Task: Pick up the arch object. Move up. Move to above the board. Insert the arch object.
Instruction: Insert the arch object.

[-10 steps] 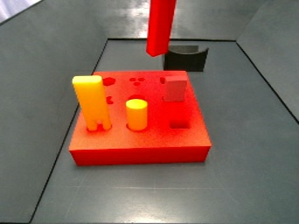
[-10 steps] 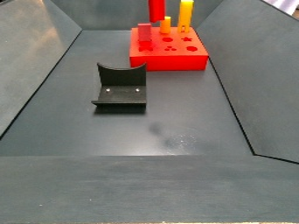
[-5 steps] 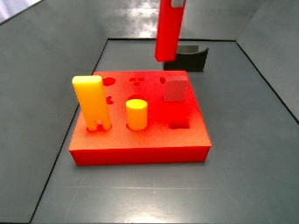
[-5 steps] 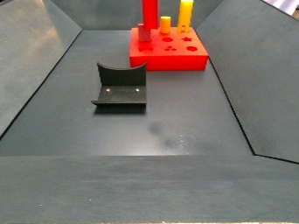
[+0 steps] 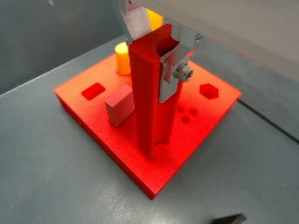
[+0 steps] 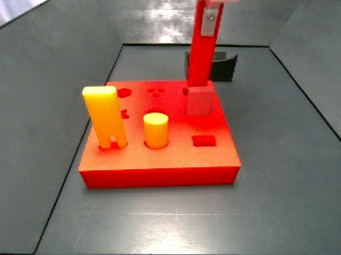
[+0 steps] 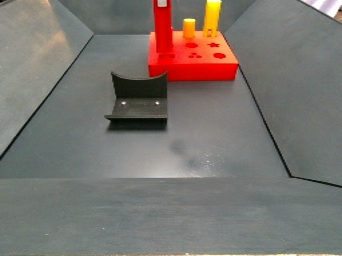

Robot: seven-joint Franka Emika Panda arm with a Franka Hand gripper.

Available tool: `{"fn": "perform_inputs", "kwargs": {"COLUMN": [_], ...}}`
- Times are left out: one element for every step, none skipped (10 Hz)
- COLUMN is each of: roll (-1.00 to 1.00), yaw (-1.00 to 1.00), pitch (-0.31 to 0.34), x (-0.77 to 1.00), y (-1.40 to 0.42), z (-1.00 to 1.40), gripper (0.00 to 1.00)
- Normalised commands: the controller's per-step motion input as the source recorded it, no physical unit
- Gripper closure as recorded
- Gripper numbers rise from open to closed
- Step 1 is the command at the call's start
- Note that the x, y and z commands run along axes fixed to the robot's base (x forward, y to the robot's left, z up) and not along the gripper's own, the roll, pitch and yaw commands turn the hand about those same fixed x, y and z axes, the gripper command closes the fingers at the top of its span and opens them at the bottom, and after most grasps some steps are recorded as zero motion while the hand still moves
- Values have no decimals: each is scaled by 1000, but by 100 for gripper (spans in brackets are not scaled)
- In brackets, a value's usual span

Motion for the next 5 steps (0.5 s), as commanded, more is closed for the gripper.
{"fn": "perform_inputs", "kwargs": {"roll": [0,34,7,0,-53], "yaw": [0,0,49,9,0], "pitch": [0,0,-110,-89,-96], "x": [0,-69,-183,-109,-34], "y": [0,0,-43,0,-6], "z": [-51,-200,-340,-303,-297], "gripper": [100,100,100,100,100]}}
